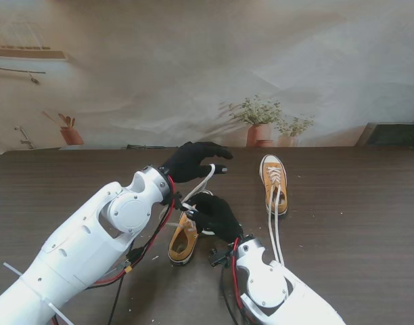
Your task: Tie the shoelaces into a bow on the shoes
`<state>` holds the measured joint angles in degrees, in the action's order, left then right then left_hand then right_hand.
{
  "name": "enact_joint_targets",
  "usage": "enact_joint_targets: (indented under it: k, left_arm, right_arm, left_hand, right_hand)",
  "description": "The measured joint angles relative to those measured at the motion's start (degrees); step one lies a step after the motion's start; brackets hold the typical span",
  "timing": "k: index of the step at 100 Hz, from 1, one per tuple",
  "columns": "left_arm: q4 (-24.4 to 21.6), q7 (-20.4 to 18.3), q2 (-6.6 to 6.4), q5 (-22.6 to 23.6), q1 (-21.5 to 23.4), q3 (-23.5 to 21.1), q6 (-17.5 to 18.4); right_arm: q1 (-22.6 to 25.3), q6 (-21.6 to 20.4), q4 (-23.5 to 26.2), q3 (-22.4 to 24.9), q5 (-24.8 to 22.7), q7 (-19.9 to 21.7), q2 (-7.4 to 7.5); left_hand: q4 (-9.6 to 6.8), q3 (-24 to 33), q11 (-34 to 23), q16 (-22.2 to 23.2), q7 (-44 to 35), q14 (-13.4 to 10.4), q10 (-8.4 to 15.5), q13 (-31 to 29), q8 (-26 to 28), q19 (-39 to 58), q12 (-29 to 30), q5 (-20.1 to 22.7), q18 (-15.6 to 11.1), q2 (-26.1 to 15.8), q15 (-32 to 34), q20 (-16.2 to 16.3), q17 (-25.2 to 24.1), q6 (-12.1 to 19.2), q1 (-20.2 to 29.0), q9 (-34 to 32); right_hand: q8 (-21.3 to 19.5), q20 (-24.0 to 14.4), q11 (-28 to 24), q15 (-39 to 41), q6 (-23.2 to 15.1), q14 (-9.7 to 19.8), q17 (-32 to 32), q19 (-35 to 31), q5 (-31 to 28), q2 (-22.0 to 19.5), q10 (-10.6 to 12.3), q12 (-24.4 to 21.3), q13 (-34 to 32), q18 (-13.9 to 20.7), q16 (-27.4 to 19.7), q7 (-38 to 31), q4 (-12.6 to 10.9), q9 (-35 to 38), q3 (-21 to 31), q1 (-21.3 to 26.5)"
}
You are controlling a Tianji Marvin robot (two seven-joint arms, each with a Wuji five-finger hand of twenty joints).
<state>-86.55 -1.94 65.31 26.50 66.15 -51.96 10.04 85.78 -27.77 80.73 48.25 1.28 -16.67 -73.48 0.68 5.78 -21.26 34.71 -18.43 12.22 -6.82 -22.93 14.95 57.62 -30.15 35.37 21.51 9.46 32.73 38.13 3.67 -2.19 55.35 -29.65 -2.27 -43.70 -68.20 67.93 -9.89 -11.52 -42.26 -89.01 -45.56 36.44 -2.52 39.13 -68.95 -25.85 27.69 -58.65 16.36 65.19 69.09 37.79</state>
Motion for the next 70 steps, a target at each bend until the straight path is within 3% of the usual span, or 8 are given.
enact_joint_targets:
  k: [27,63,70]
  left_arm:
    - [1.5,-0.1,-0.23,4.8,-1.1,0.7,0.3]
    - [3.0,-0.1,-0.44,2.2,1.2,-2.1,3.1]
    - [3.2,-0.1,-0.48,0.9,1.8,-2.4,3.6]
  right_arm:
    - [0.4,-2.3,-0.1,0.7,2.0,0.5,0.01]
    - [0.7,-2.4,0.1,1.2,10.6,5.0,0.18]
    - [0.7,-2.3,0.1,1.1,11.5,5.4,0.22]
  left_hand:
    - [-0.13,-0.1,0.0,0.0,-0.2,-0.1,0.0,0.0,0.0,0.0,0.0,0.0,0.0,1.4,0.0,0.2,0.1,0.0,1.5,0.0]
    - [-0.13,-0.7,0.0,0.0,-0.2,-0.1,0.0,0.0,0.0,-0.7,0.3,-0.7,0.0,1.2,-0.1,0.2,0.1,0.0,-3.0,0.2]
    - [-0.13,-0.5,0.0,0.0,-0.1,-0.1,0.0,0.0,0.0,-0.7,0.3,-0.7,0.0,1.0,-0.1,0.2,0.1,0.0,-4.0,0.2]
  right_hand:
    - [0.0,0.0,0.0,0.0,-1.5,0.0,0.2,0.2,-1.2,0.0,0.0,0.0,0.0,0.0,0.0,-0.2,0.0,0.0,0.0,0.5]
    - [0.0,-0.1,0.0,-0.1,-1.5,0.0,2.5,0.7,-1.2,0.0,0.0,0.0,1.5,0.0,0.0,-0.2,0.0,-0.2,0.0,0.5]
    - [0.0,-0.6,0.0,-0.4,-1.5,-0.8,4.2,1.2,-1.1,0.1,-0.7,0.0,2.2,-0.1,0.0,-0.2,0.0,-0.6,0.1,-1.6]
